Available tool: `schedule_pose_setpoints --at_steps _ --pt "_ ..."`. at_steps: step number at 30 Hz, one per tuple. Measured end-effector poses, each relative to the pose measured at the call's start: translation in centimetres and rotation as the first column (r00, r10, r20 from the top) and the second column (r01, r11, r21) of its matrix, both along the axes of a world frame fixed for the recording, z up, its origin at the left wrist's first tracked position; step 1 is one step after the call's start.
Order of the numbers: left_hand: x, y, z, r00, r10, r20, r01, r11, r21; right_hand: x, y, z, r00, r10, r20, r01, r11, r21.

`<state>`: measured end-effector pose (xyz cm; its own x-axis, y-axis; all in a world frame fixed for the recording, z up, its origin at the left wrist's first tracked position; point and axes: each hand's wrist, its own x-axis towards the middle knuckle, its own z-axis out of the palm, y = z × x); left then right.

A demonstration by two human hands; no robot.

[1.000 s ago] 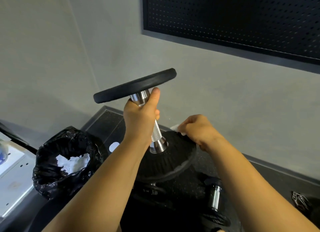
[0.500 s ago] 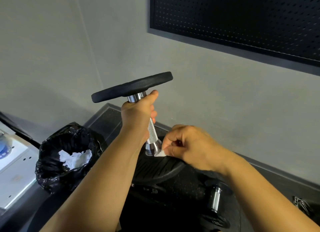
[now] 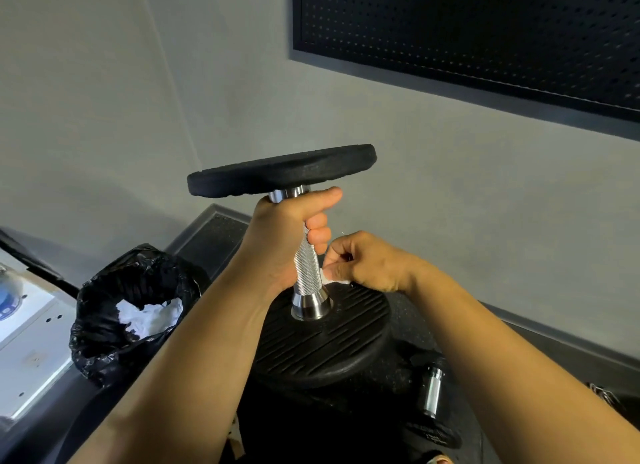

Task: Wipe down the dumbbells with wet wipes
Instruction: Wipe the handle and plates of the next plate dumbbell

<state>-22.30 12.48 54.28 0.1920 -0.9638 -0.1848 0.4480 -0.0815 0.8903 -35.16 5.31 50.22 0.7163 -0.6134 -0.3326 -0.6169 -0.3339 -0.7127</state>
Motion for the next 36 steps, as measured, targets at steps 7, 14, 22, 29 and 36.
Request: schedule_pose_setpoints --at_steps 7,14,22,29,36 --pt "0.3 -0.1 0.1 0.997 -0.074 -0.018 0.074 0.997 -0.038 -1.5 -0.3 -0.3 0.964 -0.259 -0.060 0.265 0.920 0.288" --pt "-0.5 -1.7 -0.7 0.921 0.350 0.168 -0.350 0.936 -0.031 -2.4 0.7 1.3 0.774 -0.631 0.043 0.591 0.745 0.309" --pt "0.0 -3.0 -1.1 0.843 0.525 0.112 -0.536 0.838 0.106 -3.4 3.1 1.9 0.753 -0.635 0.174 0.572 0.762 0.303" --pt "-0.1 -2.0 -1.4 0.857 0.509 0.076 -0.511 0.859 0.013 -3.7 4.3 1.9 0.889 -0.389 0.243 0.455 0.812 -0.364" --pt "-0.6 -1.1 -0.8 0.946 0.323 0.019 -0.323 0.946 0.020 -2.4 4.7 1.5 1.000 0.001 0.003 0.001 0.886 -0.464"
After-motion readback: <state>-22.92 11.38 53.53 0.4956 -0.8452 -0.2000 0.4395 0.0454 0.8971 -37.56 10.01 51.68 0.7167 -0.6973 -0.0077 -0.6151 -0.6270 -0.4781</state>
